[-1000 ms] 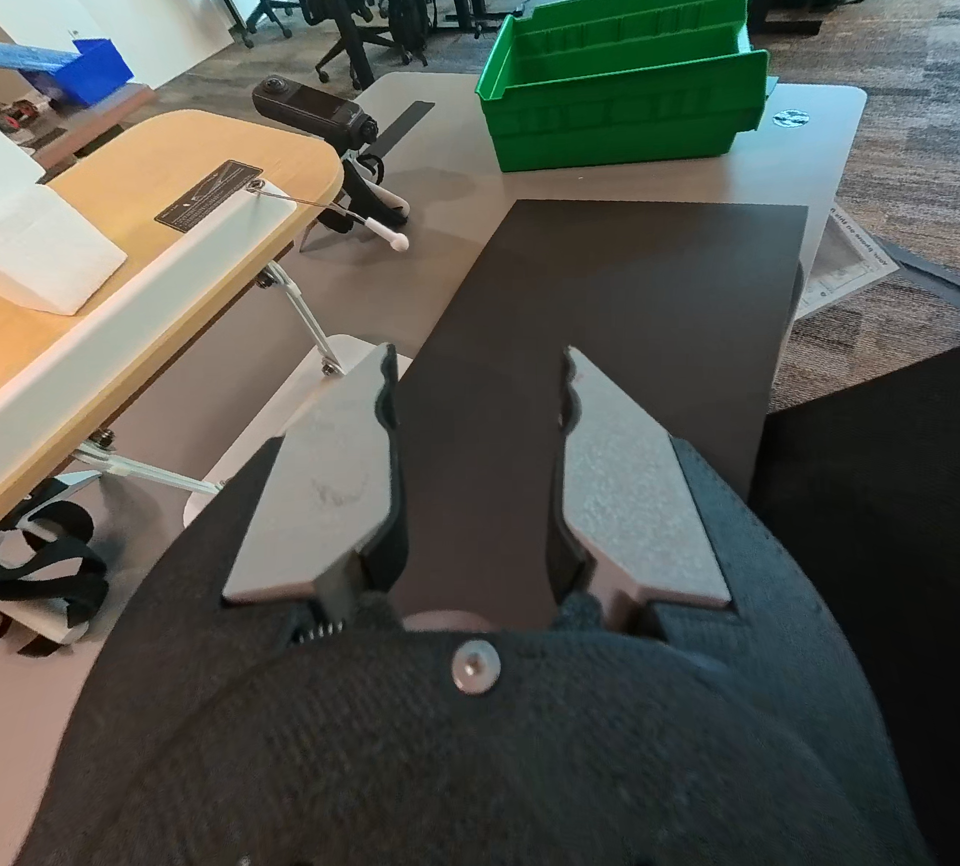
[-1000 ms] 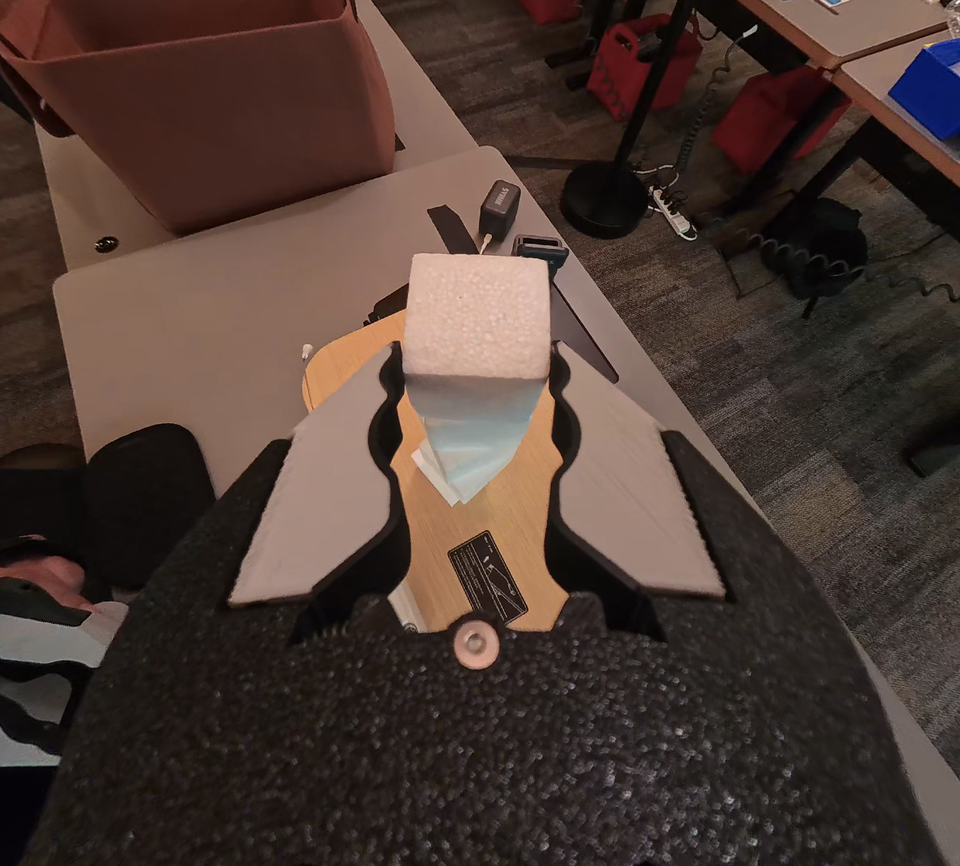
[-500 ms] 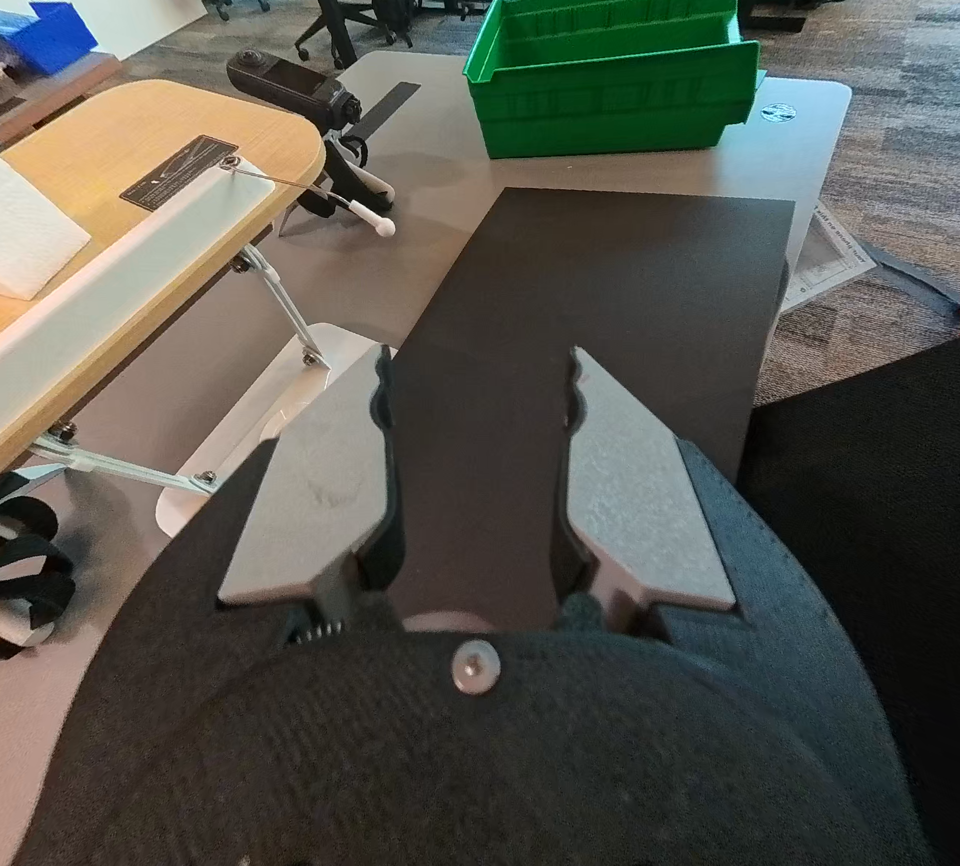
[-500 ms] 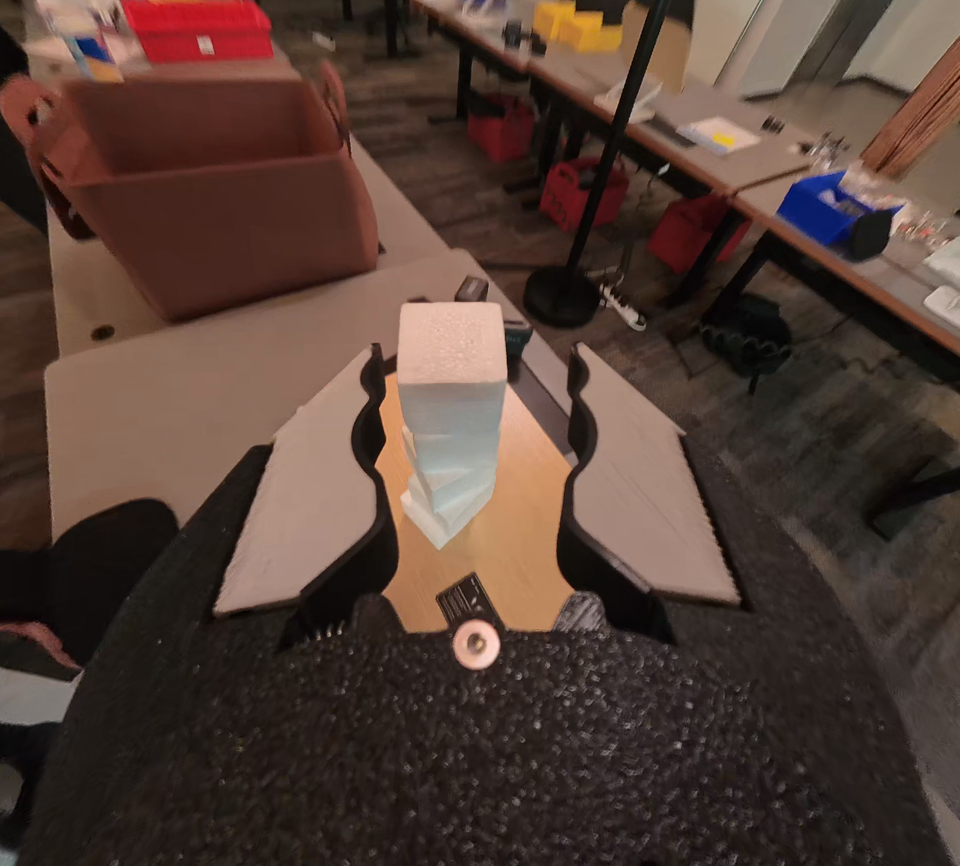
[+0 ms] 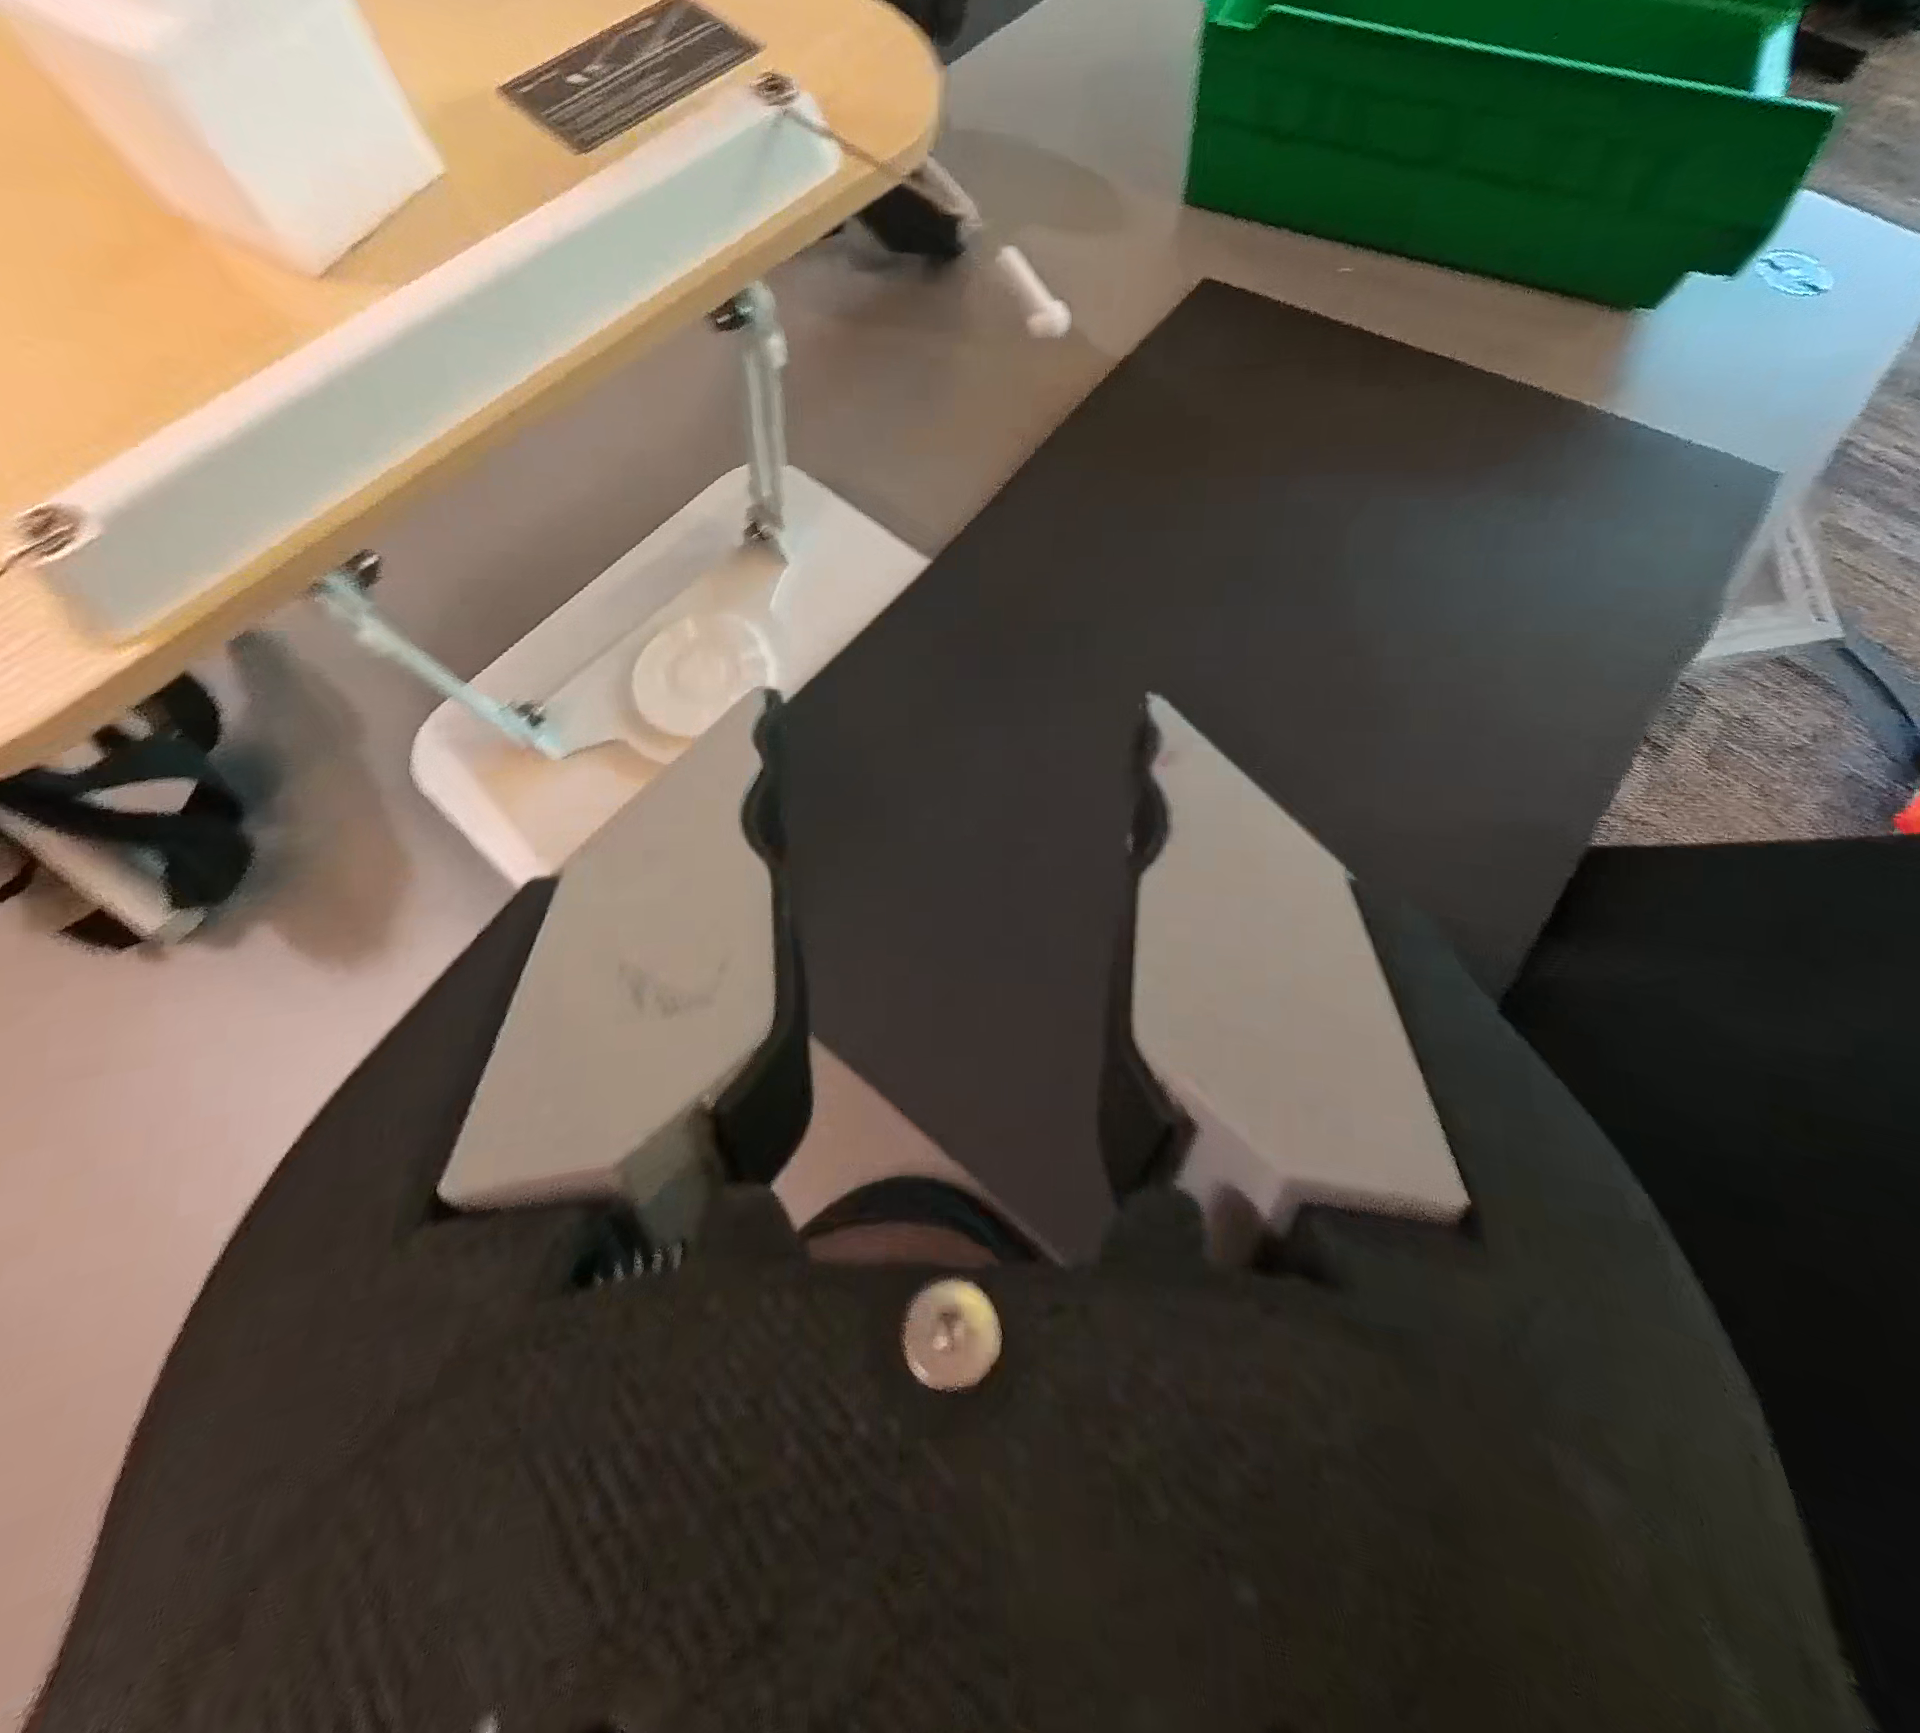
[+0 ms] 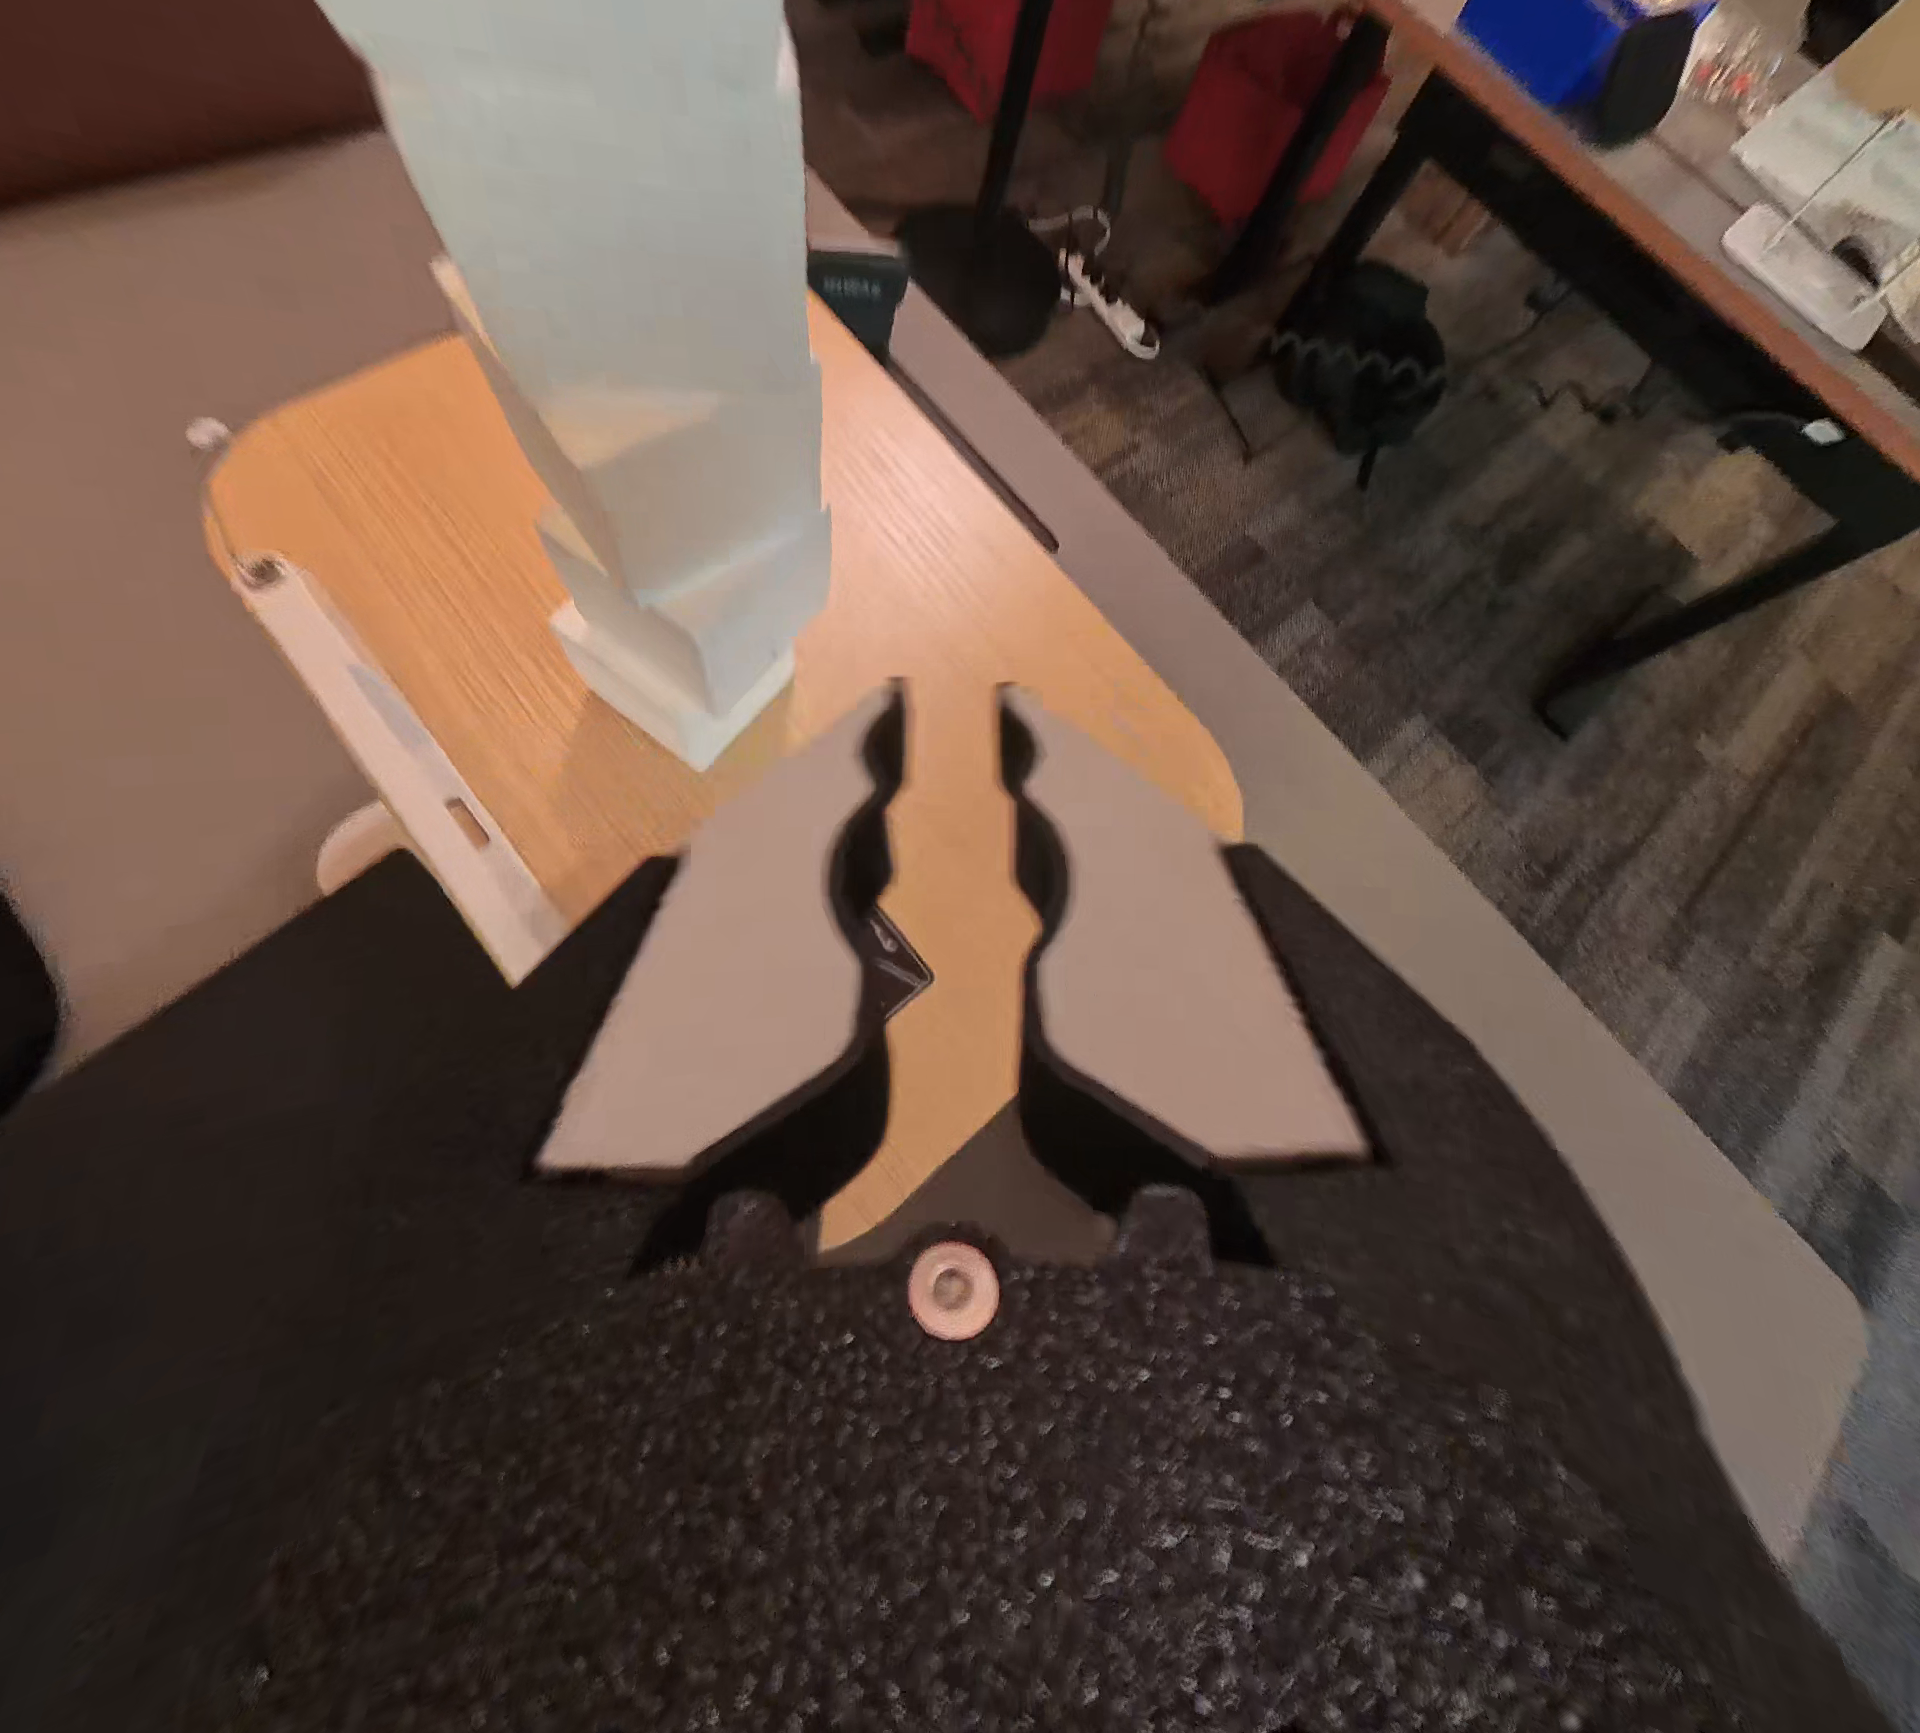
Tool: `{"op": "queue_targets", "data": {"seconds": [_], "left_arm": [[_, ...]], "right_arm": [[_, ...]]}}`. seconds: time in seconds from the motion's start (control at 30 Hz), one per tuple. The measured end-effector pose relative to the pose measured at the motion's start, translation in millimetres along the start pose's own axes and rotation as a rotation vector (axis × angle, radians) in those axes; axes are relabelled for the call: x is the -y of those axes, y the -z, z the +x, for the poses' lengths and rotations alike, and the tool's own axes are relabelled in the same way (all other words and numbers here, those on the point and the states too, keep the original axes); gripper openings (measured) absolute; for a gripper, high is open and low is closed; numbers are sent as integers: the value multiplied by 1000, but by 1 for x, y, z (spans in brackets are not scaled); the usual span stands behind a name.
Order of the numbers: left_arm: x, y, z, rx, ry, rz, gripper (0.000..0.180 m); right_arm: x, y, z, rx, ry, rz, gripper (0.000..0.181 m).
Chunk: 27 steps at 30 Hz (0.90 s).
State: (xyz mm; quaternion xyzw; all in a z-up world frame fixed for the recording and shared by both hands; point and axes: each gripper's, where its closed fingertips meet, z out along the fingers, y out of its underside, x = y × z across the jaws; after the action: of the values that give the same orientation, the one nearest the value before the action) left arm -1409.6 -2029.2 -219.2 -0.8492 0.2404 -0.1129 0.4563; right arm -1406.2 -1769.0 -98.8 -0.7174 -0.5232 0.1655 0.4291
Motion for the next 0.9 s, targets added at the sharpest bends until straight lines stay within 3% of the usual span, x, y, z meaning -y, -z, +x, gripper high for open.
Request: {"op": "queue_targets", "data": {"seconds": [0.03,0.17,0.2,0.37,0.73,0.9], "left_arm": [[-1,5,-6,16,12,-8,64],[-11,35,-37,112,51,-49,63],[-14,44,-46,140,68,-55,63],[-31,94,-104,314,158,-42,60],[-126,189,-218,584,332,-148,59],[-210,193,-238,554,330,-269,59]], "right_arm": [[-9,-9,1,-10,10,-56,0],[-72,-37,16,-103,4,-540,0],[-75,-42,14,-106,-14,-589,0],[-2,-83,-56,130,-183,-301,0],[32,-65,-44,51,-169,-181,0],[7,-40,-37,28,-166,-181,2]]}}
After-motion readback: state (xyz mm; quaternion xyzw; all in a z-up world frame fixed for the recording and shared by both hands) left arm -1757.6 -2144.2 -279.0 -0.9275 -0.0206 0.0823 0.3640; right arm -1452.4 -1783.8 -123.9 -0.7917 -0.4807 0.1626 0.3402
